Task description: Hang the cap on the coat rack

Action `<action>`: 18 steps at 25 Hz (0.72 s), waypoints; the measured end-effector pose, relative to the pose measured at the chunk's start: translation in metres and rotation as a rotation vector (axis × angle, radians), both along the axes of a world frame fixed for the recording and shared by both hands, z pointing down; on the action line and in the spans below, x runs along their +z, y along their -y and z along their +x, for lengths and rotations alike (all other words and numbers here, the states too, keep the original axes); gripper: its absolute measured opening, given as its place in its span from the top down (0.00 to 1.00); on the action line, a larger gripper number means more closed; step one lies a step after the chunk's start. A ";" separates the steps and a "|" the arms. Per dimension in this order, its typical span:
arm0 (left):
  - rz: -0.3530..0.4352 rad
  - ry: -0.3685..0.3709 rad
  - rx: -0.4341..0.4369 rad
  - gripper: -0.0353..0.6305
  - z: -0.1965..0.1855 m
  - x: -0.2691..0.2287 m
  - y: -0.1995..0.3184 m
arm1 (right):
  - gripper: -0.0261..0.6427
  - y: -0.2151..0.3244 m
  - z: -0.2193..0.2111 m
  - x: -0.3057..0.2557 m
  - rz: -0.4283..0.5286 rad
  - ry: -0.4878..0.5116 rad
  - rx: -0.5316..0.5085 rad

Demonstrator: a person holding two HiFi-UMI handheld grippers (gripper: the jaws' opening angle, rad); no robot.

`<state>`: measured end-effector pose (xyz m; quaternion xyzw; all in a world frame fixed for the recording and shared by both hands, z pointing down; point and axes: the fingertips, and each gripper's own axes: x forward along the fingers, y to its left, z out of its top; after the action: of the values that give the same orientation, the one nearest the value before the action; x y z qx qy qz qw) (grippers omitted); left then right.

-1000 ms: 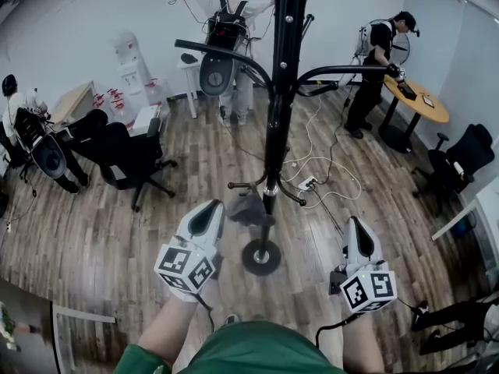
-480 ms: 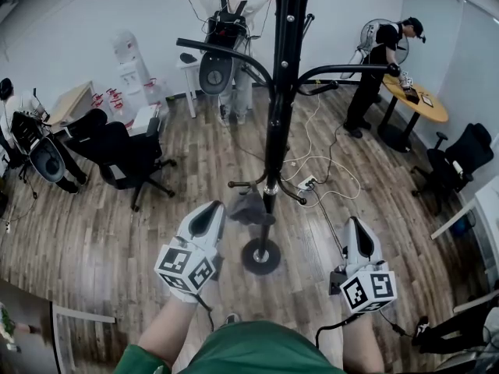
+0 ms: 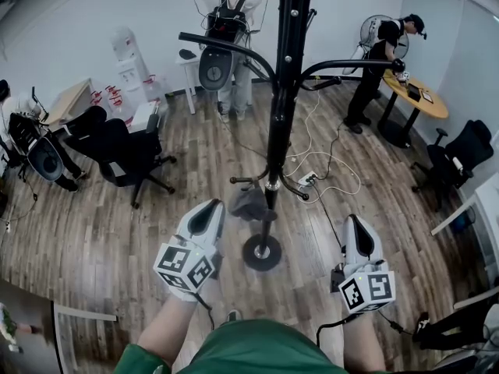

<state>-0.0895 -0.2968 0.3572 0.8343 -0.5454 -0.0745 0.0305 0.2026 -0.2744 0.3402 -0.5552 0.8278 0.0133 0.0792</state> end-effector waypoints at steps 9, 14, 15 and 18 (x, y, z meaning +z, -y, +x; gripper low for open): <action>-0.012 -0.001 0.001 0.89 -0.008 0.005 0.001 | 0.96 0.000 -0.011 0.001 -0.009 -0.004 -0.012; -0.020 0.001 -0.001 0.89 -0.015 0.008 0.001 | 0.96 0.000 -0.017 0.002 -0.013 -0.007 -0.014; -0.021 0.001 -0.001 0.89 -0.016 0.009 0.002 | 0.96 0.000 -0.018 0.002 -0.013 -0.007 -0.013; -0.027 0.003 -0.004 0.89 -0.021 0.014 0.004 | 0.96 0.001 -0.022 0.003 -0.013 -0.008 -0.011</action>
<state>-0.1110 -0.3011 0.3708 0.8329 -0.5479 -0.0658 0.0410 0.1811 -0.2757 0.3430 -0.5509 0.8314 0.0099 0.0723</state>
